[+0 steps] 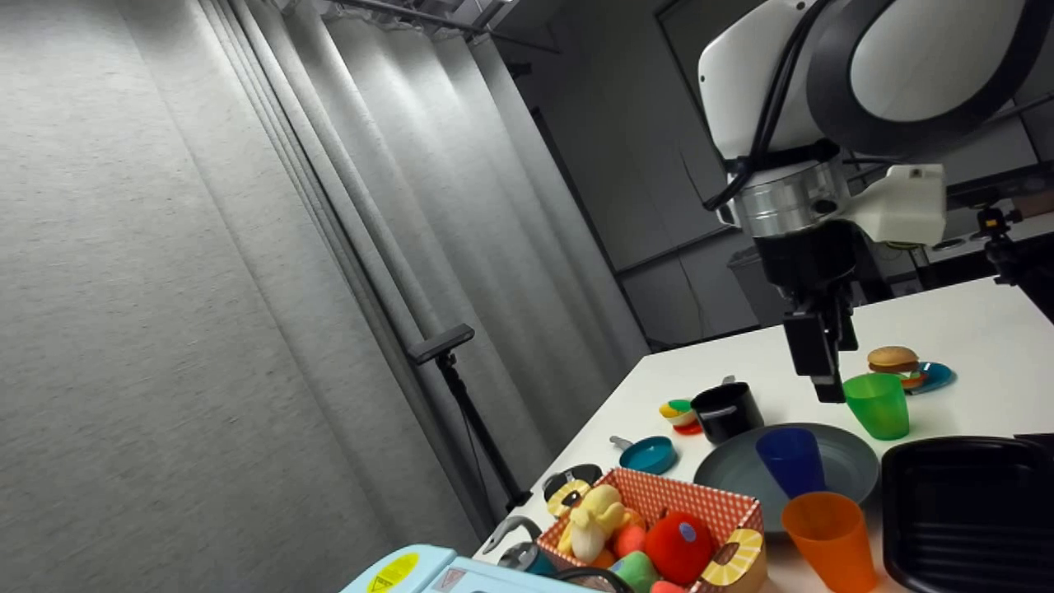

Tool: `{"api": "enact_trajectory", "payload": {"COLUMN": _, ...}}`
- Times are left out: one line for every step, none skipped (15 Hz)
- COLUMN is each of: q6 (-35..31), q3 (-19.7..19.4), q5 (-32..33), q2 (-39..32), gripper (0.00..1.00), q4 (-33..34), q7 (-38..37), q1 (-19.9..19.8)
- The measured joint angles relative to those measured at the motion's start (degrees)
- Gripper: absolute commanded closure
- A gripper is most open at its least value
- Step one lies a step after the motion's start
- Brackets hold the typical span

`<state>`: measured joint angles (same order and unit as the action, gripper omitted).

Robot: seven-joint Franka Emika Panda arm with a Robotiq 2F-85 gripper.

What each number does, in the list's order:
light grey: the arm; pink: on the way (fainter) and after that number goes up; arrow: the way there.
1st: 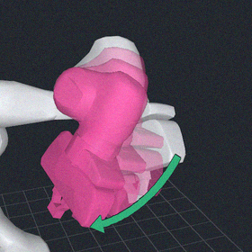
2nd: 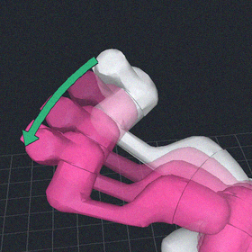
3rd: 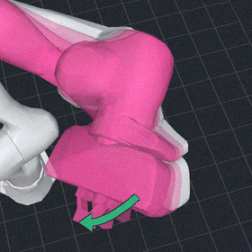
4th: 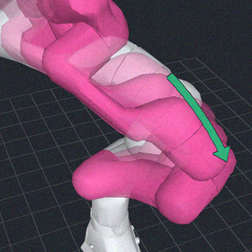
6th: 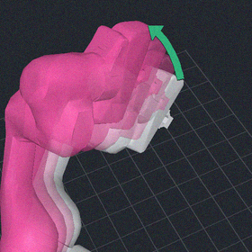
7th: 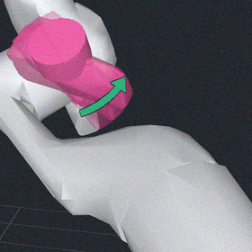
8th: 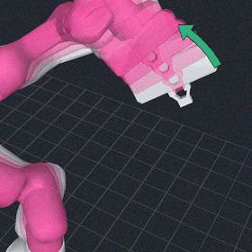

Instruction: Move the orange cup and put it in the blue cup

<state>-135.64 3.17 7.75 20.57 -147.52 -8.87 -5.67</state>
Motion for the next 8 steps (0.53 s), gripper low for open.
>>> {"api": "enact_trajectory", "payload": {"q6": -0.7, "q3": -0.1, "q5": 0.1, "q2": -1.2, "gripper": 0.00, "q4": 0.0, "q7": -0.6, "q1": -0.3}}
{"api": "enact_trajectory", "payload": {"q6": -1.3, "q3": -0.1, "q5": 0.2, "q2": -2.4, "gripper": 0.00, "q4": 0.0, "q7": -1.3, "q1": -0.6}}
{"api": "enact_trajectory", "payload": {"q6": -1.9, "q3": -0.1, "q5": 0.3, "q2": -3.5, "gripper": 0.00, "q4": 0.0, "q7": -1.9, "q1": -0.8}}
{"api": "enact_trajectory", "payload": {"q6": -2.4, "q3": -0.1, "q5": 0.5, "q2": -4.6, "gripper": 0.00, "q4": 0.0, "q7": -2.6, "q1": -0.9}}
{"api": "enact_trajectory", "payload": {"q6": -3.0, "q3": -0.1, "q5": 0.6, "q2": -5.7, "gripper": 0.00, "q4": 0.1, "q7": -3.4, "q1": -0.9}}
{"api": "enact_trajectory", "payload": {"q6": -3.6, "q3": -0.1, "q5": 0.8, "q2": -6.9, "gripper": 0.00, "q4": 0.1, "q7": -4.1, "q1": -0.9}}
{"api": "enact_trajectory", "payload": {"q6": -4.2, "q3": -0.1, "q5": 1.0, "q2": -8.0, "gripper": 0.00, "q4": 0.2, "q7": -4.8, "q1": -0.9}}
{"api": "enact_trajectory", "payload": {"q6": -4.9, "q3": -0.1, "q5": 1.2, "q2": -9.1, "gripper": 0.00, "q4": 0.4, "q7": -5.6, "q1": -0.9}}
